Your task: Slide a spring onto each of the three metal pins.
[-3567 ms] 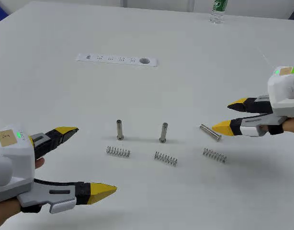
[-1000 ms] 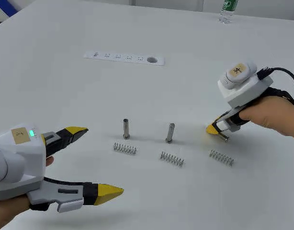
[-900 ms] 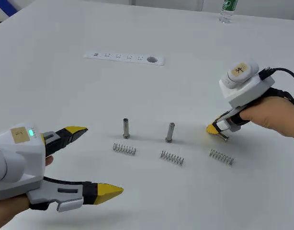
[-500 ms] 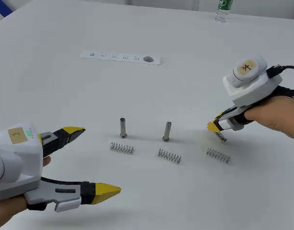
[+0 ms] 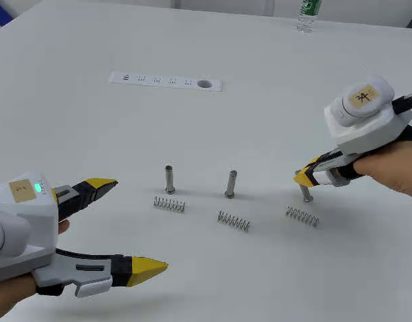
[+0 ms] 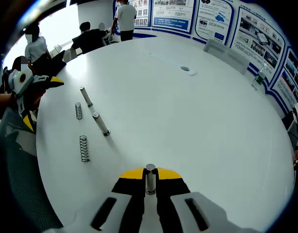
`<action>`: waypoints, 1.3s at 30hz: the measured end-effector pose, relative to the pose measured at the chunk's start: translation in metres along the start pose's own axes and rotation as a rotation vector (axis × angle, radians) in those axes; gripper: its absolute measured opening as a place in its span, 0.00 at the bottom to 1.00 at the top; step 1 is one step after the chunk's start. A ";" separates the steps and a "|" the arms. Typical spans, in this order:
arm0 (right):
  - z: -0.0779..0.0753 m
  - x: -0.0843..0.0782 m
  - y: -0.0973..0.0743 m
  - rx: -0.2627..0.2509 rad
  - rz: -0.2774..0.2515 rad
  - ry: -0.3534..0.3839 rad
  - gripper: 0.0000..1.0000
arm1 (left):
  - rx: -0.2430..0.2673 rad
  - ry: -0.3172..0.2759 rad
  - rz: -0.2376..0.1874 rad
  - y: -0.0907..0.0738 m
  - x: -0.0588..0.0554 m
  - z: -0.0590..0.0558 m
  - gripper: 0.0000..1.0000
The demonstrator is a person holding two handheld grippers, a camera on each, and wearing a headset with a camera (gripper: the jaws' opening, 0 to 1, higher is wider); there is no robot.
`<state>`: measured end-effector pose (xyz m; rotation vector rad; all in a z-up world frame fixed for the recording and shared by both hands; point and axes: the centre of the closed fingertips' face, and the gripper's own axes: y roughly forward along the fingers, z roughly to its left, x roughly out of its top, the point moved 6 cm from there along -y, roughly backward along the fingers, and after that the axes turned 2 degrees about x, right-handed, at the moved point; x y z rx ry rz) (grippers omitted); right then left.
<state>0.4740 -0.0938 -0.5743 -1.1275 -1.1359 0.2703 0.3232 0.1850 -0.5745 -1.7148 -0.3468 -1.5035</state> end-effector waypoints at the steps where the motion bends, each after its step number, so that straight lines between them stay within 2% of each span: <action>1: 0.001 0.000 -0.001 -0.001 -0.004 0.000 0.09 | 0.000 -0.001 0.000 0.000 0.000 0.000 0.95; 16: 0.009 -0.002 -0.006 0.004 -0.071 0.029 0.09 | 0.000 0.003 0.002 -0.001 0.000 0.000 0.95; 30: 0.014 -0.006 -0.010 0.026 -0.080 0.062 0.09 | -0.001 0.006 0.002 -0.001 0.000 -0.001 0.95; 39: 0.016 -0.008 -0.009 0.036 -0.078 0.054 0.09 | 0.000 0.006 0.002 -0.001 0.000 -0.002 0.95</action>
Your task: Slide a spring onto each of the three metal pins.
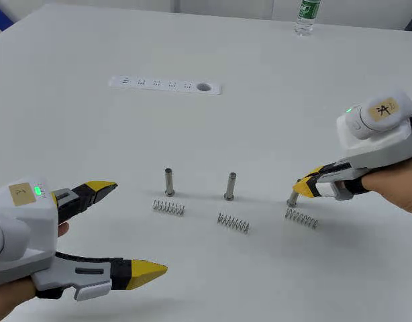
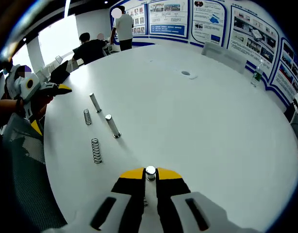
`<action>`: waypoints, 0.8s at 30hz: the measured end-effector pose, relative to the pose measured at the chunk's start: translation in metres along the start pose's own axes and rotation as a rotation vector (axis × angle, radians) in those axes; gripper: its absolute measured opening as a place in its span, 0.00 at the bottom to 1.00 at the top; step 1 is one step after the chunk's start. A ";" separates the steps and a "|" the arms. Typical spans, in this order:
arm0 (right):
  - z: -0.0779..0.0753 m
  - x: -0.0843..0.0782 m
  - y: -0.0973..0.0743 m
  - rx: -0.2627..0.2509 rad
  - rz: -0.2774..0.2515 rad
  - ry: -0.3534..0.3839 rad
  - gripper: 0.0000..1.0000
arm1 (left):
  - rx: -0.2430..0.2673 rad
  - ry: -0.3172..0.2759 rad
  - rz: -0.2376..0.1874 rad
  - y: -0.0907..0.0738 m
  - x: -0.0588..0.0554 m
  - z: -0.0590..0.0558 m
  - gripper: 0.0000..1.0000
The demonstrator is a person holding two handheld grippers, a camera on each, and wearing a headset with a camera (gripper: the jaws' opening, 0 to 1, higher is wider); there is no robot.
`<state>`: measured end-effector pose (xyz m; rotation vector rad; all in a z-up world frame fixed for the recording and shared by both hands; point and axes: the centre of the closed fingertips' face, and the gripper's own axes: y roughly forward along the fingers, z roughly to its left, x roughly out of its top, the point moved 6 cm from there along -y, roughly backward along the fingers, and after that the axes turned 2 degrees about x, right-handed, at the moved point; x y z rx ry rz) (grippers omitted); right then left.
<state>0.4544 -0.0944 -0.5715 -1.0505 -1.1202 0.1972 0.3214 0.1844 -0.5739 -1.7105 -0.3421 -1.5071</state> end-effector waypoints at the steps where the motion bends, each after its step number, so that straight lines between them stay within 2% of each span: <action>1: 0.000 0.000 0.000 0.001 0.001 -0.001 0.09 | 0.000 0.000 0.000 0.000 0.000 0.000 0.95; 15: 0.000 0.003 -0.001 0.003 -0.009 -0.028 0.15 | -0.005 0.003 0.001 0.002 0.001 0.000 0.95; 24: 0.002 0.006 -0.016 -0.009 -0.044 -0.032 0.17 | -0.006 0.004 -0.004 0.002 0.002 0.001 0.95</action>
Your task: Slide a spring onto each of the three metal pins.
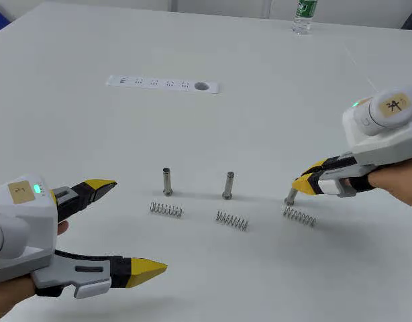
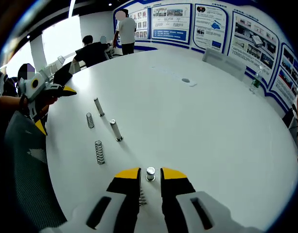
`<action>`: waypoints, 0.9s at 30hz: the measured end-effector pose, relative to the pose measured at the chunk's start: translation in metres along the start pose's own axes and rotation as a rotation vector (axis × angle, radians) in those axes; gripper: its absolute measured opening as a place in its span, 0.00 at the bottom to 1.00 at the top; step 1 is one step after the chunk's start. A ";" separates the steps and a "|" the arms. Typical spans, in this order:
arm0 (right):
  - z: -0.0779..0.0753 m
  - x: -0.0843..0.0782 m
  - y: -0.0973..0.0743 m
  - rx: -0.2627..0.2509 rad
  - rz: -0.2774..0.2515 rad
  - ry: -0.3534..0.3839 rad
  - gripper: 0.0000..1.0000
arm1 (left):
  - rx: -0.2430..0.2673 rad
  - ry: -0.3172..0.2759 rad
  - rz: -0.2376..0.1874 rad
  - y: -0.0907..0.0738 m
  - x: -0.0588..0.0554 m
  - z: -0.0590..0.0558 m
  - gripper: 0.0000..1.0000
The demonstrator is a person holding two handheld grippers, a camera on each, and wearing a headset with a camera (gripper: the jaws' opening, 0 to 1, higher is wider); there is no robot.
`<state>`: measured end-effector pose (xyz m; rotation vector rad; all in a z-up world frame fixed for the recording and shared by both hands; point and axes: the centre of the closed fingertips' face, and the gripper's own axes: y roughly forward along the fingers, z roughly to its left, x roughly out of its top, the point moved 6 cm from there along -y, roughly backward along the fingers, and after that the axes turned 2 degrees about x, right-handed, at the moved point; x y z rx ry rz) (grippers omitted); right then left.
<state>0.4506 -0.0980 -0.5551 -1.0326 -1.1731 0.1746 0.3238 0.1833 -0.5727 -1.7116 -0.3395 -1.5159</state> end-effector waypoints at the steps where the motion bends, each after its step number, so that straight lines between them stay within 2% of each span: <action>1: 0.000 0.001 -0.003 -0.004 -0.007 -0.004 0.17 | 0.000 0.001 0.001 0.000 0.000 0.000 0.95; 6: 0.001 0.000 -0.017 -0.018 -0.028 -0.019 0.18 | 0.002 0.001 0.001 -0.001 0.000 0.001 0.95; 11: 0.002 -0.015 -0.027 -0.011 -0.017 -0.016 0.17 | 0.003 0.001 0.001 -0.001 0.000 0.002 0.95; 17: 0.006 -0.040 -0.018 0.033 0.048 -0.028 0.17 | -0.001 0.003 -0.002 0.000 0.002 0.000 0.95; 27: 0.011 -0.053 0.000 0.106 0.092 -0.081 0.18 | 0.000 0.007 0.000 -0.001 0.004 0.002 0.95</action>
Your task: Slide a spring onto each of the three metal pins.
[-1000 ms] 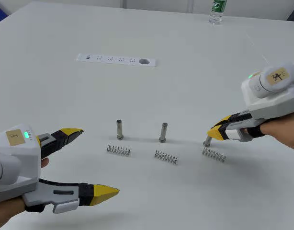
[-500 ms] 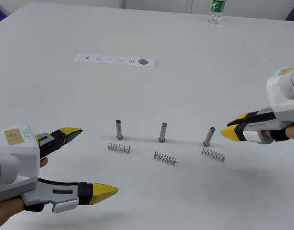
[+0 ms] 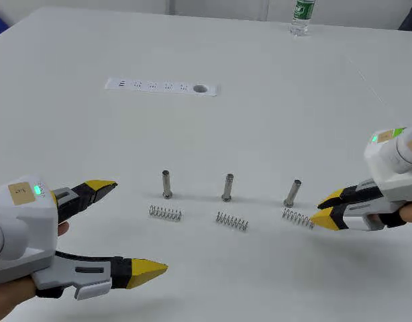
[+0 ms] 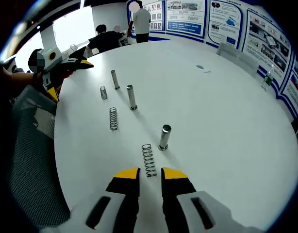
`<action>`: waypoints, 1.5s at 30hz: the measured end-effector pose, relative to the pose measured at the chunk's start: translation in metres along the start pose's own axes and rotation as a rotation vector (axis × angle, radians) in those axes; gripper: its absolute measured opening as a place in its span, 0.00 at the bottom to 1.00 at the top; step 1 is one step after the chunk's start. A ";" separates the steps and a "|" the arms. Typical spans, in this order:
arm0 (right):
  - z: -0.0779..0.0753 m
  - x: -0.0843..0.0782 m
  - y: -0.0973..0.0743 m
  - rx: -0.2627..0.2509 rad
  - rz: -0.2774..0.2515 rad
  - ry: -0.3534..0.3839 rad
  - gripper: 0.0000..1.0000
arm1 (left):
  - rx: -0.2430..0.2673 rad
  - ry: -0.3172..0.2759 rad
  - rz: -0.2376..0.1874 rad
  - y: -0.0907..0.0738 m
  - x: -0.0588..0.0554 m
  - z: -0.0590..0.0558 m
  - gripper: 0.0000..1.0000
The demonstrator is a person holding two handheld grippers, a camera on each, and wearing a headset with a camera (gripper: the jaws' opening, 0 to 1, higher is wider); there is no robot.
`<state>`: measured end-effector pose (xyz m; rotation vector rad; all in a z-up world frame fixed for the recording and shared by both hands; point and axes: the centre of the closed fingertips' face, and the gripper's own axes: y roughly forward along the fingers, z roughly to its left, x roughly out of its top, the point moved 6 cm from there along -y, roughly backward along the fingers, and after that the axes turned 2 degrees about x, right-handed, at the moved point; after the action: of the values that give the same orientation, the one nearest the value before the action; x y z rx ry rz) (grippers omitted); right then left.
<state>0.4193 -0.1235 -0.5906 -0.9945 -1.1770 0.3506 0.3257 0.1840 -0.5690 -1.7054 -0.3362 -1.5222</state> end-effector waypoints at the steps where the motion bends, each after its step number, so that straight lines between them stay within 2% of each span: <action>1: 0.000 -0.001 0.002 0.003 0.009 -0.003 0.18 | 0.000 -0.001 -0.001 0.000 0.000 0.000 0.95; 11: -0.001 -0.007 0.014 0.025 0.067 -0.058 0.17 | 0.001 -0.002 0.002 0.000 -0.001 0.000 0.94; 24: -0.002 -0.010 0.020 0.044 0.099 -0.100 0.13 | 0.000 -0.002 0.002 0.001 -0.001 -0.001 0.94; 36: -0.001 -0.009 0.020 0.047 0.092 -0.095 0.11 | -0.007 0.003 -0.011 0.002 0.005 -0.004 0.94; 45: 0.010 -0.003 0.009 0.055 0.081 -0.110 0.11 | -0.034 0.000 -0.021 0.005 0.009 -0.008 0.90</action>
<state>0.4109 -0.1162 -0.5990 -0.9869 -1.2217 0.5048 0.3257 0.1721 -0.5631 -1.7327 -0.3306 -1.5513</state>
